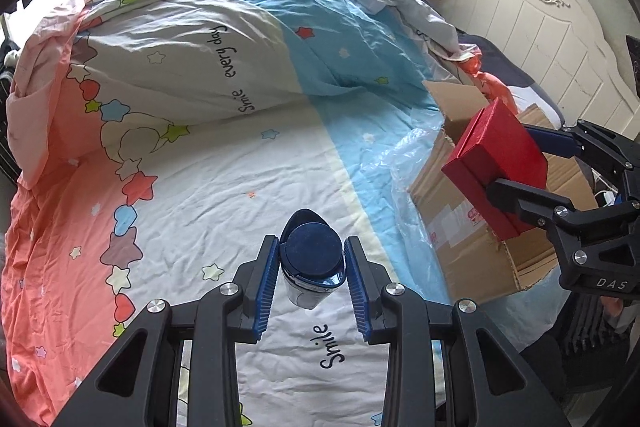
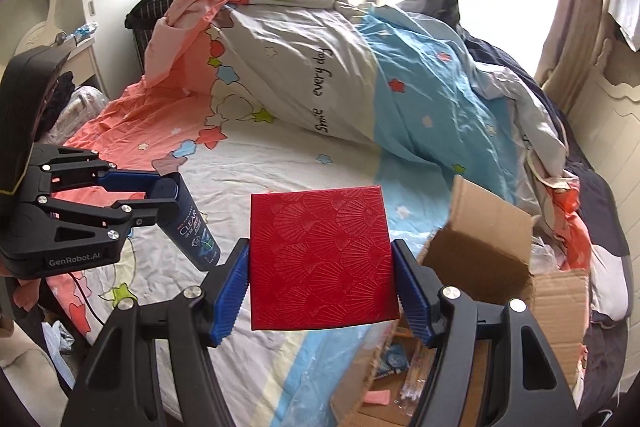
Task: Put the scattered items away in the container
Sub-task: 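Carry the shampoo bottle and red box with both grippers toward the cardboard box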
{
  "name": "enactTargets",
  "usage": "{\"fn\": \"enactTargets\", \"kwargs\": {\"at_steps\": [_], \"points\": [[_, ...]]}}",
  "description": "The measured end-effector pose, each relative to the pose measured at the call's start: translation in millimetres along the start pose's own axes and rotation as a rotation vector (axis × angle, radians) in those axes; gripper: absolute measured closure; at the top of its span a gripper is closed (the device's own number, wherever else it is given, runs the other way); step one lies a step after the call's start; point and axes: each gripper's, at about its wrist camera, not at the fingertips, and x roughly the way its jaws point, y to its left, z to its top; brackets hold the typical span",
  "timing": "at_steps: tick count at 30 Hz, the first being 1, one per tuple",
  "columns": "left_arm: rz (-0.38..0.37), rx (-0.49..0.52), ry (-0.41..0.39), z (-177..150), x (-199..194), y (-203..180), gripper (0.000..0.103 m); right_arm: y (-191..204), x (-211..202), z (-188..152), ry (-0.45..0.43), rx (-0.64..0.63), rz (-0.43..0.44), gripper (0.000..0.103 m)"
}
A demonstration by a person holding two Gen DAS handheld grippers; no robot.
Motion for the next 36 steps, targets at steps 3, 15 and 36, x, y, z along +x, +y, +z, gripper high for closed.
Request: {"fn": "enactTargets", "kwargs": {"at_steps": [3,15,36], "points": [[-0.009,0.026,0.005,2.3,3.4,-12.9,0.069,-7.0,-7.2,-6.4,0.001,-0.002,-0.015,0.039],[-0.053,0.092,0.003,19.5,14.9,-58.6,0.069,-42.8,-27.0,-27.5,-0.022,0.060,-0.064,0.039],[-0.136,0.251,-0.032,49.6,26.5,-155.3,0.069,-103.6,-52.3,-81.8,0.002,0.197,-0.131,0.039]]}}
